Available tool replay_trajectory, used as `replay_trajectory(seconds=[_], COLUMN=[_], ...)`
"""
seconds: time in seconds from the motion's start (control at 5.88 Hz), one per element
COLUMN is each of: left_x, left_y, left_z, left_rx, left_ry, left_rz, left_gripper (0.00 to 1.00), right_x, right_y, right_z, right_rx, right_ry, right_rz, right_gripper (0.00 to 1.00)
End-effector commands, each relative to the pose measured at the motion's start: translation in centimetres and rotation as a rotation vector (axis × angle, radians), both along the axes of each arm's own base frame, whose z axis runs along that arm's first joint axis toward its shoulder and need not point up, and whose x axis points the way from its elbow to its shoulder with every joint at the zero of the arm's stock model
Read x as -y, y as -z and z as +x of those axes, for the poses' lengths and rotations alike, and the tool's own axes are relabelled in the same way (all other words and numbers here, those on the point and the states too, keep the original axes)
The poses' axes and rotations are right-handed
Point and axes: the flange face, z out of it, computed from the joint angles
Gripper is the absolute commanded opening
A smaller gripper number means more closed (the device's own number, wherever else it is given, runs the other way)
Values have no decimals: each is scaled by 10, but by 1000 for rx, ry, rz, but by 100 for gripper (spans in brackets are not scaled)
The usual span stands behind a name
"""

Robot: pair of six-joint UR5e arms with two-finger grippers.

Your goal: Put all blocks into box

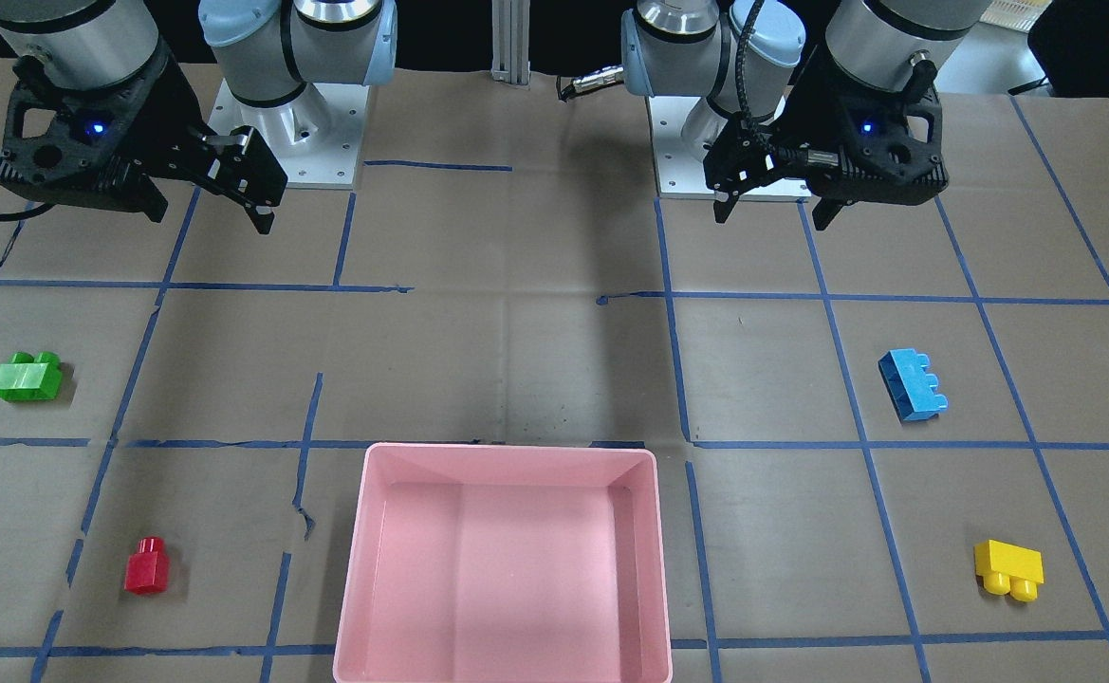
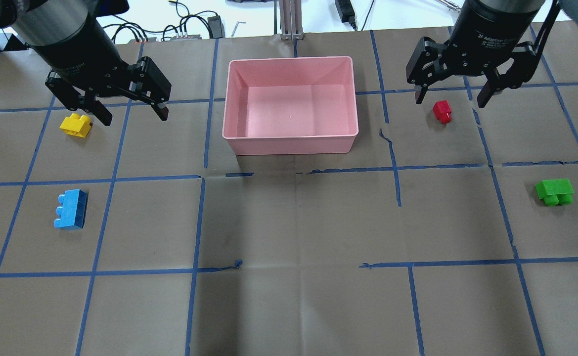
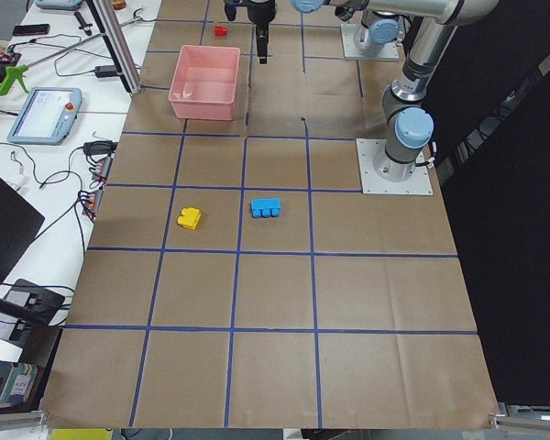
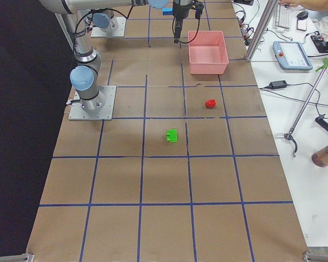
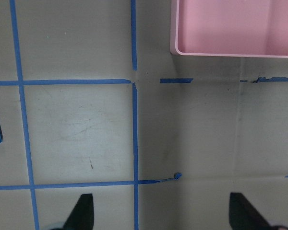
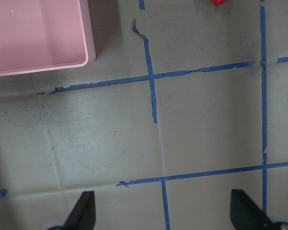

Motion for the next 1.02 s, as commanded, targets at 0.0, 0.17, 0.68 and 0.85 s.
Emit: replay_trajectory(seconds=[0.0,0.17,0.68,0.85], left_x=[2,0,0,-4], left_y=[2,0,1,1], left_z=[0,0,1,9], left_rx=[0,1,-1,17], left_ry=[-1,1,6,-1], left_rz=[3,0,-1,9], left_gripper=[99,99,99,99], right_x=[0,0,0,-2], right_y=[1,2,3,4], right_z=[0,0,-1,-2], right_rx=[0,0,0,-1], right_ry=[0,0,2,4], right_rz=[3,5,6,14], right_gripper=[100,100,100,100])
